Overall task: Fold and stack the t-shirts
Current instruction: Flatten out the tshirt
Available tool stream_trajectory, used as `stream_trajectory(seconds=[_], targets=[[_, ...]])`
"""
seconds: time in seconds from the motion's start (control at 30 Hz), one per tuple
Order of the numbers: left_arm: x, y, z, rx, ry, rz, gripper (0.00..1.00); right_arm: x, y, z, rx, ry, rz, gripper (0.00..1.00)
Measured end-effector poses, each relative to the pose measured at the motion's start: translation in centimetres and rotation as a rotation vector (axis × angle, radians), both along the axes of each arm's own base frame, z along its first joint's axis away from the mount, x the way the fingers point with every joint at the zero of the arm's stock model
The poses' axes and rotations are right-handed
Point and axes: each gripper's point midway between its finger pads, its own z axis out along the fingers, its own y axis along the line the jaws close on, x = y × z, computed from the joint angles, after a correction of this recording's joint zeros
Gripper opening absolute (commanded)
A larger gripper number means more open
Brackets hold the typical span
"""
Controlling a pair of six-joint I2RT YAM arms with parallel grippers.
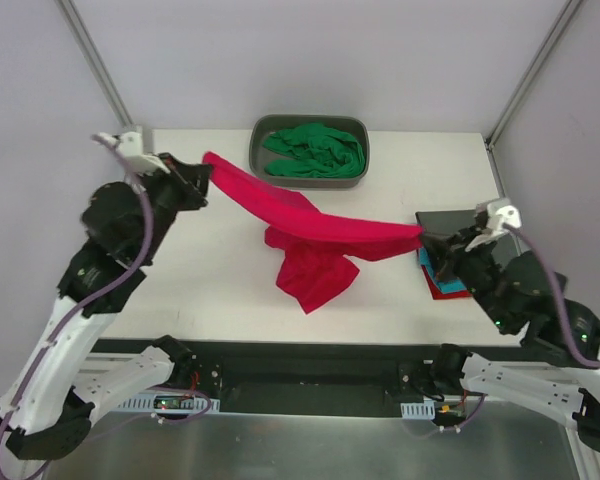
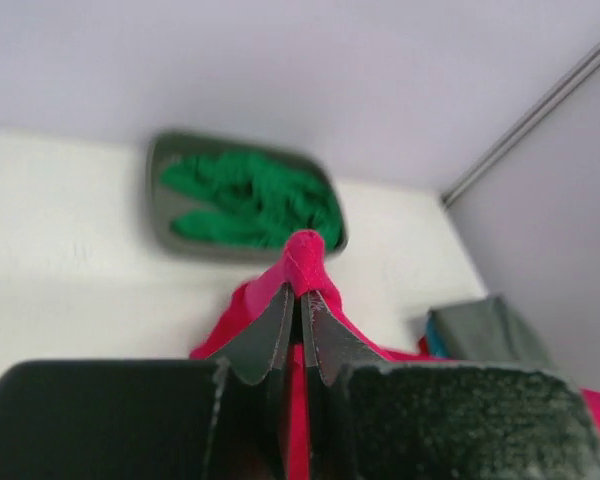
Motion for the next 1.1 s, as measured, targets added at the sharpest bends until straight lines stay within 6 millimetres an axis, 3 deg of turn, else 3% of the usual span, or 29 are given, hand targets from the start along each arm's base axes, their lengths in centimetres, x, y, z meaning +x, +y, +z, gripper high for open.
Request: stream_trajectory(seconds=[0.17,0.37,0.5,0.6,0.67,0.77,0.87,0.97,1.03,1.1], targets=[[-4.2,3.1,11.3,-0.083,-0.261,0.008,0.0,-2.2,1.2,11.5,0.114,-0.199,0.212,0.01],[-10.7,6.3,20.6,-0.169,-0.496,-0.03,0.0,-6.5,2.3,23.8,0.217,-0.385,0.472,0.01],[-14.9,8.3,25.0,-0.212,-0.621,-0.058,0.0,-9.0,2.4,28.1,0.255,-0.468,0.594,0.01],[-16.9,9.1,27.0,-0.228,-0.683,-0.073,0.0,-10.0,2.6,28.9,0.254,-0.492,0.648,0.01],[-17.3,9.4,27.6,-0.224,-0.7,-0.069,0.0,-10.1,2.8,28.8,0.241,-0.497,0.659,0.01],[-16.0,9.2,27.8,-0.197,-0.689,-0.039,0.0,-9.0,3.0,28.5,0.207,-0.498,0.62,0.01],[-12.2,8.4,27.5,-0.146,-0.636,0.034,0.0,-5.8,3.1,27.8,0.137,-0.483,0.475,0.01],[-5.9,7.2,25.8,-0.058,-0.544,0.158,0.0,-0.5,3.1,26.1,0.007,-0.445,0.235,0.01],[0.0,5.5,23.3,0.038,-0.454,0.239,0.0,3.2,3.3,24.3,-0.092,-0.396,0.085,0.02],[5.6,3.8,19.8,0.127,-0.36,0.28,0.0,8.0,3.3,21.2,-0.203,-0.312,-0.06,0.02]])
